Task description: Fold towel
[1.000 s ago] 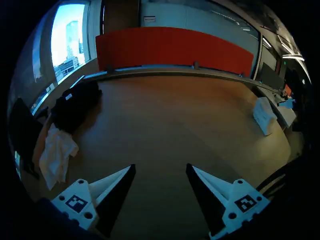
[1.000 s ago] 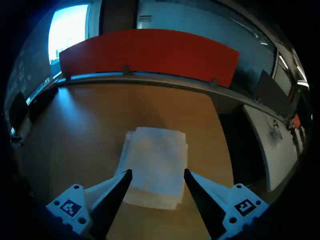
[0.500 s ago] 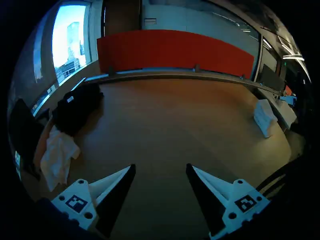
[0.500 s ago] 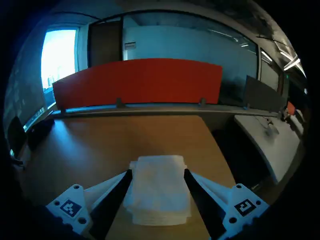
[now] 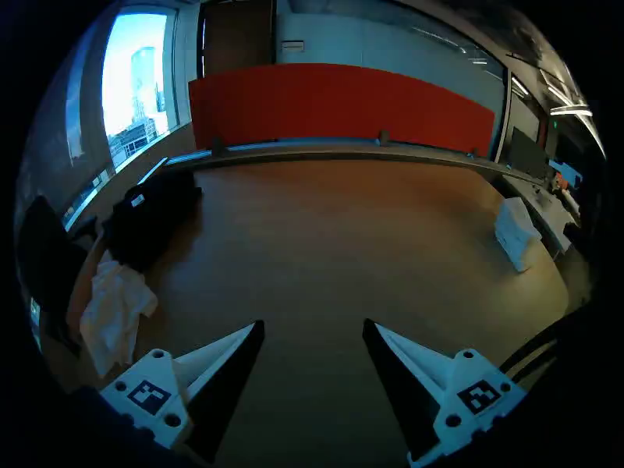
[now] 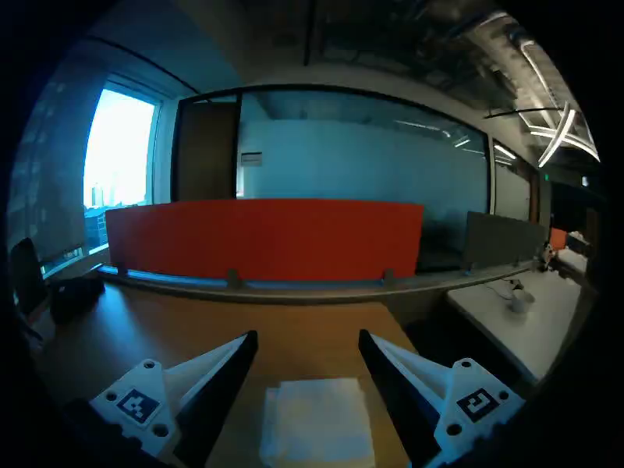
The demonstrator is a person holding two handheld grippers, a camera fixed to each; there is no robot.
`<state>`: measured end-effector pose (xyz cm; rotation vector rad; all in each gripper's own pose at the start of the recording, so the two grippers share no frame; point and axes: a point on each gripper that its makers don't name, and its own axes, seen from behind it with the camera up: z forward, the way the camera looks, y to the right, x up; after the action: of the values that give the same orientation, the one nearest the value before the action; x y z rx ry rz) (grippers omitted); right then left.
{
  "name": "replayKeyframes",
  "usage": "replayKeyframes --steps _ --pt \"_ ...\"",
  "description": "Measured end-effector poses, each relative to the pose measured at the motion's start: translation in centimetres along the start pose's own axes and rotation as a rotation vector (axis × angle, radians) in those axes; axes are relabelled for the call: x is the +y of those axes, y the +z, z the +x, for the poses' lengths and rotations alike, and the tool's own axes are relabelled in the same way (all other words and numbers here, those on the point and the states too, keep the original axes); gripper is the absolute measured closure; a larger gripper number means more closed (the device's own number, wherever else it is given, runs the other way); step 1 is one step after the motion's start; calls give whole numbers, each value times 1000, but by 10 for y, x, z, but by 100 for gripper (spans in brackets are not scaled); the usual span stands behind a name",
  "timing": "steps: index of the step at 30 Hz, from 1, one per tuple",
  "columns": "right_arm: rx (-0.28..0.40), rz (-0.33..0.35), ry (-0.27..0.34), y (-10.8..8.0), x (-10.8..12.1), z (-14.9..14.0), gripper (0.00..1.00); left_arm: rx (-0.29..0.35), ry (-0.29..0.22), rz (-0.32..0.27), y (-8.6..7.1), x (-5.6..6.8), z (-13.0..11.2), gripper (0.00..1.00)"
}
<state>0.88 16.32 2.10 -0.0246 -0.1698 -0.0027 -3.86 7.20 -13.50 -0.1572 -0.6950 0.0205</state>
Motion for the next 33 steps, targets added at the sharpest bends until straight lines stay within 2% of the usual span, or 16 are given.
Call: replayKeyframes --steps 4,10,18,24,33 --pt "28 -4 6 0 -7 6 0 26 -6 3 1 -2 8 7" --pt "43 -1 0 0 -19 10 0 115 -11 17 0 -11 37 7" --pt "61 15 1 -2 -38 21 0 235 -27 41 2 -28 85 7" --pt "74 22 -9 -3 -51 30 0 387 -34 59 -7 -41 135 7" --pt "82 39 -16 -7 -75 39 0 507 -56 90 -16 -64 187 7"
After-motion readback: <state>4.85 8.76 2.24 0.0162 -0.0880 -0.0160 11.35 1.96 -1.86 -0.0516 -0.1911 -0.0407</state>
